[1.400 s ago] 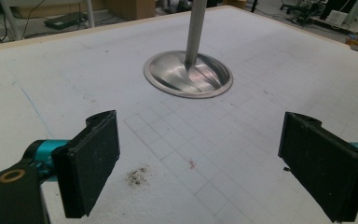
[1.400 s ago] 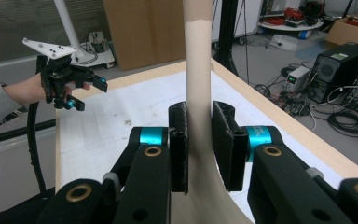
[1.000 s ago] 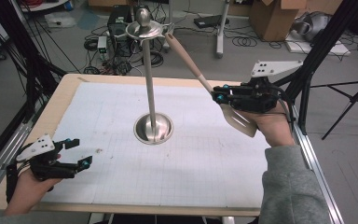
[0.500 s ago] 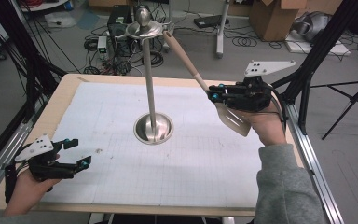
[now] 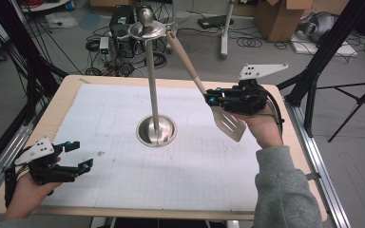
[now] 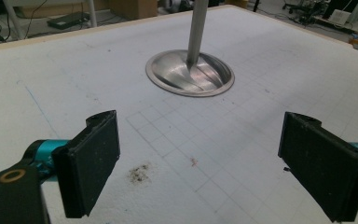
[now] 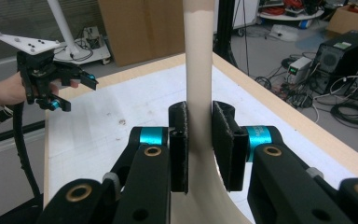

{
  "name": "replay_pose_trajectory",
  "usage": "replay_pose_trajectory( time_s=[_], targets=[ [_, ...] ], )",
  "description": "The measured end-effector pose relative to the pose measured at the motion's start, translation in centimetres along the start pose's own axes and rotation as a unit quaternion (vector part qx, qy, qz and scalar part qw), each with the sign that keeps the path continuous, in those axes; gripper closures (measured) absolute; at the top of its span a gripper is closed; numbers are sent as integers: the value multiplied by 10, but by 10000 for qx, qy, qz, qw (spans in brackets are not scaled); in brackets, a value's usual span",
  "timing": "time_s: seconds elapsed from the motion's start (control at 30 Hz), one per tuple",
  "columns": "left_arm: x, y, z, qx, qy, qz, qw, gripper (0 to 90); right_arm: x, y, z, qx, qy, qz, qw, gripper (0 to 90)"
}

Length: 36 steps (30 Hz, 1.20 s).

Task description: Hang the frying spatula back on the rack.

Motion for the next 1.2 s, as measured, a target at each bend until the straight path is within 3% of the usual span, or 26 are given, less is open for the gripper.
replay_pose_trajectory(
  time_s=[1.2],
  targets=[
    [6,1,-2,-46,26,74,10000,131,-45,1,2,41,-282,30,9996,773]
  ],
)
Point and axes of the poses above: each handheld gripper's, and its own axes: x roughly backward along the jaws, z roughly out of its top, y roughly to its right, the point moved 5 cm from there along -x, roughly forward along the jaws, and after that the axes turned 12 degrees about -y, right-handed, at the moved point
